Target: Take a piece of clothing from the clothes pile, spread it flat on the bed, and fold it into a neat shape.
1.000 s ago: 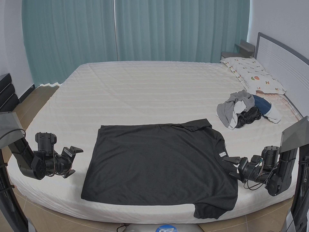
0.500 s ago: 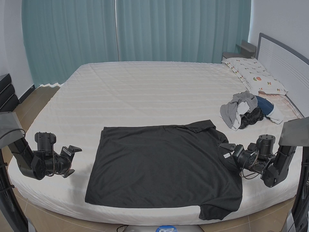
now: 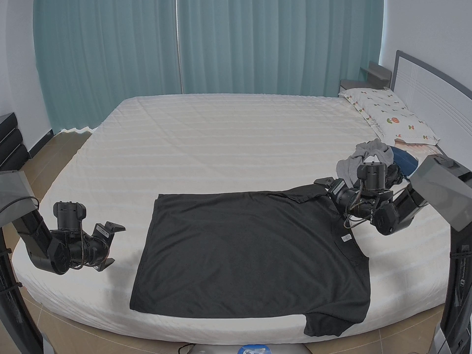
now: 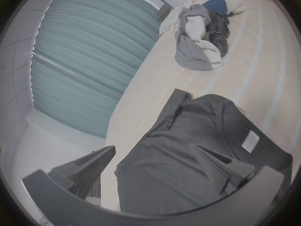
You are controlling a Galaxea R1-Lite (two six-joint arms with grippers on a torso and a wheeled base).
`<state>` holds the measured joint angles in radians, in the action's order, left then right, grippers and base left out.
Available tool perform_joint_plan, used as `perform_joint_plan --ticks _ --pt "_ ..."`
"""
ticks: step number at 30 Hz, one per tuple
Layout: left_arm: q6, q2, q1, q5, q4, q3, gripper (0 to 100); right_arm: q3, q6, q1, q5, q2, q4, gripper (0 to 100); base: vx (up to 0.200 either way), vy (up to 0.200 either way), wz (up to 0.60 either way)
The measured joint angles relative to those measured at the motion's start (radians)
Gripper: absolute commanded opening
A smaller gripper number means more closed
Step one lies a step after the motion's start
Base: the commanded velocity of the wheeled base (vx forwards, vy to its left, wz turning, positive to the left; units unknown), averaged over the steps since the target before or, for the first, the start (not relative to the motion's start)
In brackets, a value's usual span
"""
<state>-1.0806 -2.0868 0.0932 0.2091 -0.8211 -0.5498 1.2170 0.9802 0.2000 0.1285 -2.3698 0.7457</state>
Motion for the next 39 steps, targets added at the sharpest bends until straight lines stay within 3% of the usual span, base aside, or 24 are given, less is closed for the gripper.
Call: perform_joint_plan --ticks 12,23,24,34,39 --pt "0.004 0.0 -0.003 0.0 -0.001 0.005 100 0.376 -0.067 0.019 -0.128 -0.226 -0.234 100 0.0 0.0 0.0" --pt "0.006 -0.002 -0.005 -0.001 -0.002 0.004 100 0.497 -0.084 0.053 -0.153 -0.304 -0.273 100 0.0 0.0 0.0" --pt "0.006 -0.002 -0.005 -0.001 -0.002 0.004 100 0.51 -0.09 0.054 -0.154 -0.312 -0.277 0 0.0 0.0 0.0" --pt "0.007 -0.004 -0.005 -0.001 -0.002 0.003 100 0.71 -0.14 0.054 -0.2 -0.392 -0.353 0 0.0 0.0 0.0" --pt "0.007 -0.004 -0.005 -0.002 -0.002 0.002 100 0.769 -0.149 0.054 -0.18 -0.412 -0.333 0 0.0 0.0 0.0"
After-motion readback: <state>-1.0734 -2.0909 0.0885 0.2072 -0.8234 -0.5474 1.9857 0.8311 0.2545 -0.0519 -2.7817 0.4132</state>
